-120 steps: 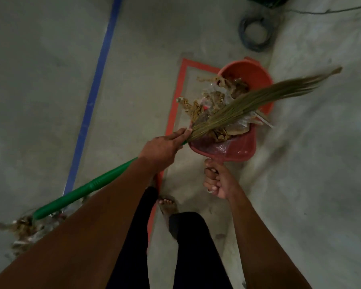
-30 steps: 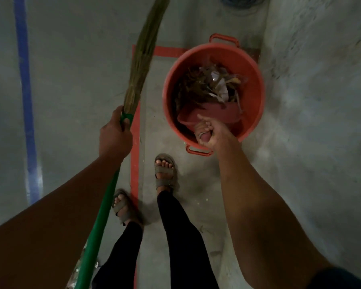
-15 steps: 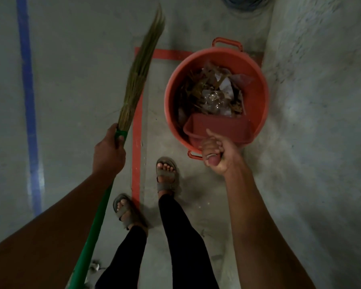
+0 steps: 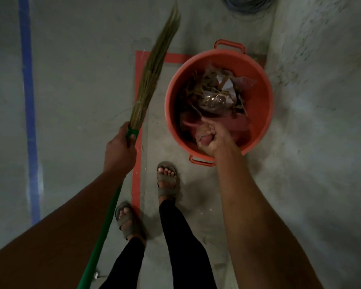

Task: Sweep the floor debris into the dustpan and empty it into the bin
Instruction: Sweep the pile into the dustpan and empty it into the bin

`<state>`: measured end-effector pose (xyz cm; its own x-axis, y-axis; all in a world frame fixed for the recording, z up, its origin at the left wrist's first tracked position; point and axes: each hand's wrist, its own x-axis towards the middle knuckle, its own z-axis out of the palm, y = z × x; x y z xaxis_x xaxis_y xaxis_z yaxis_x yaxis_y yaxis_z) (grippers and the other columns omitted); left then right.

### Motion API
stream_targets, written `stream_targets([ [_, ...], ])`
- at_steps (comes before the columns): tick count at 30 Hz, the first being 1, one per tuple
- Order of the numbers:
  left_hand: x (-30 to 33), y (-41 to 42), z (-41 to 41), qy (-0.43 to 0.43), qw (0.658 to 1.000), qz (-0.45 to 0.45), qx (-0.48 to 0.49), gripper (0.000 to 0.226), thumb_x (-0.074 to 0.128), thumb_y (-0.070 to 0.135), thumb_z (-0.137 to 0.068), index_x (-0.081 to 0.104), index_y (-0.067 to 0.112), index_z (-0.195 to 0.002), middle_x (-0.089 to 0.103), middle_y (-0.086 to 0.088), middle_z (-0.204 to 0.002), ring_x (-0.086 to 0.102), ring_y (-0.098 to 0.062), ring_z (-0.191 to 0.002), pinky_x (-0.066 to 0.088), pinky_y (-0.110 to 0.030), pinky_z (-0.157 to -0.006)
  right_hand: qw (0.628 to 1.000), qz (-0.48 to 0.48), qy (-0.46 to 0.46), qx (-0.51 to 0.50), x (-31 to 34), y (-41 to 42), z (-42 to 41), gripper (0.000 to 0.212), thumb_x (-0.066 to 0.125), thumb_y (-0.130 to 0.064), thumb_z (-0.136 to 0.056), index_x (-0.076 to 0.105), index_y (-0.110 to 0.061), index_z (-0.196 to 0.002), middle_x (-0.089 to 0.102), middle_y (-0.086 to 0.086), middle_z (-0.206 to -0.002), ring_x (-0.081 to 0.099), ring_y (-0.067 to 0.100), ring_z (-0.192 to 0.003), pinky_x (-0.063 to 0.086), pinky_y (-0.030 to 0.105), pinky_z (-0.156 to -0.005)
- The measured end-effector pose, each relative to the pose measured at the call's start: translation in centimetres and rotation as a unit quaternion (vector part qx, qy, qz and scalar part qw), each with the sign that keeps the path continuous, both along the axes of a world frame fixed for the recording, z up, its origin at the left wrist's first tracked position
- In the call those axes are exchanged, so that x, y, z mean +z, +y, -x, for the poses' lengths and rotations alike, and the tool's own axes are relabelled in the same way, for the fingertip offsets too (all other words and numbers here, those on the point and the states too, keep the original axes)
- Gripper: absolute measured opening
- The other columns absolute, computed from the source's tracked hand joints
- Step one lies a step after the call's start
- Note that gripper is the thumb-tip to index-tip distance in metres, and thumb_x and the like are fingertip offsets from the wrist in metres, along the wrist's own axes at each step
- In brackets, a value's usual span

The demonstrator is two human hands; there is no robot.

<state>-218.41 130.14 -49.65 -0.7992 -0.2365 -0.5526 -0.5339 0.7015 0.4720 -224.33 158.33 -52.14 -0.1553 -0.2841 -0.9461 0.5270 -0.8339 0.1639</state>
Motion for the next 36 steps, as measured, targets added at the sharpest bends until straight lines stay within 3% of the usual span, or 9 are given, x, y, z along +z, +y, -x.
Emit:
stream_targets([
  [2,0.7,0.2,0.3,0.0,1.0,0.002,0.0,0.045,0.044,0.03,-0.108,0.037,0.037,-0.152,0.067,-0.006,-0.092,0.064,-0.022,-0.068,0.058,-0.039,-0.063,0.998,0.053,0.009,0.021,3.3,0.3,-2.0,0.057,0.049,-0.021,-0.104,0.045,-0.017,-0.047,0.032,-0.009,-0.037,0.035,0.005,-0.027,0.021,0.009,-0.034],
  [5,1.4,0.4,0.8,-0.003,1.0,-0.001,0.001,0.045,0.044,0.031,-0.108,0.036,0.038,-0.152,0.067,-0.006,-0.093,0.064,-0.022,-0.068,0.059,-0.041,-0.063,0.994,0.105,0.019,0.0,8.2,0.6,-4.3,0.043,0.053,-0.019,-0.096,0.046,-0.015,-0.054,0.035,-0.009,-0.039,0.034,0.006,-0.027,0.031,0.015,-0.031],
  [8,1.4,0.2,1.1,-0.006,1.0,-0.002,-0.003,0.045,0.043,0.033,-0.108,0.035,0.04,-0.151,0.067,-0.006,-0.095,0.065,-0.024,-0.071,0.059,-0.041,-0.064,0.988,0.136,0.066,-0.031,11.0,0.4,-3.9,0.036,0.052,-0.019,-0.096,0.044,-0.016,-0.061,0.036,-0.009,-0.04,0.034,0.006,-0.027,0.03,0.016,-0.031],
  [13,0.3,0.5,1.3,-0.005,1.0,0.001,-0.017,0.045,0.044,0.029,-0.109,0.036,0.036,-0.153,0.063,-0.001,-0.091,0.061,-0.016,-0.067,0.05,-0.031,-0.06,0.984,0.147,0.099,-0.023,5.3,0.4,0.4,0.041,0.055,-0.019,-0.1,0.027,-0.032,-0.073,0.038,-0.006,-0.041,0.037,0.008,-0.029,0.029,0.019,-0.032],
  [17,-0.7,0.7,0.8,-0.007,0.999,0.005,-0.037,0.044,0.043,0.028,-0.109,0.036,0.038,-0.151,0.06,0.004,-0.086,0.061,-0.017,-0.068,0.051,-0.033,-0.06,0.997,0.069,0.033,-0.015,-1.1,0.4,2.7,0.048,0.055,-0.022,-0.105,0.037,-0.022,-0.061,0.035,-0.006,-0.044,0.037,0.009,-0.031,0.023,0.015,-0.035],
  [25,-0.2,0.2,-0.8,-0.032,0.998,-0.003,-0.047,0.044,0.043,0.028,-0.109,0.037,0.037,-0.152,0.062,0.001,-0.088,0.06,-0.015,-0.065,0.044,-0.027,-0.054,0.984,0.164,0.029,-0.064,0.9,0.0,-1.1,0.052,0.054,-0.026,-0.104,0.036,-0.019,-0.056,0.034,-0.005,-0.042,0.038,0.01,-0.029,0.031,0.019,-0.031],
  [31,-1.9,0.1,-0.8,-0.012,0.999,-0.003,-0.043,0.044,0.043,0.028,-0.109,0.036,0.037,-0.152,0.061,0.001,-0.088,0.06,-0.015,-0.065,0.047,-0.03,-0.057,0.998,0.061,0.005,-0.009,-3.6,1.1,-0.1,0.049,0.054,-0.021,-0.106,0.034,-0.02,-0.061,0.032,-0.006,-0.041,0.035,0.009,-0.029,0.03,0.024,-0.026],
  [36,-2.5,0.4,-0.5,-0.012,0.999,0.008,-0.05,0.045,0.043,0.029,-0.108,0.035,0.039,-0.152,0.064,-0.004,-0.094,0.064,-0.024,-0.072,0.059,-0.041,-0.065,0.995,0.09,0.026,-0.027,-3.5,0.9,2.1,0.053,0.053,-0.025,-0.107,0.037,-0.018,-0.057,0.034,-0.004,-0.041,0.036,0.01,-0.029,0.031,0.022,-0.028],
])
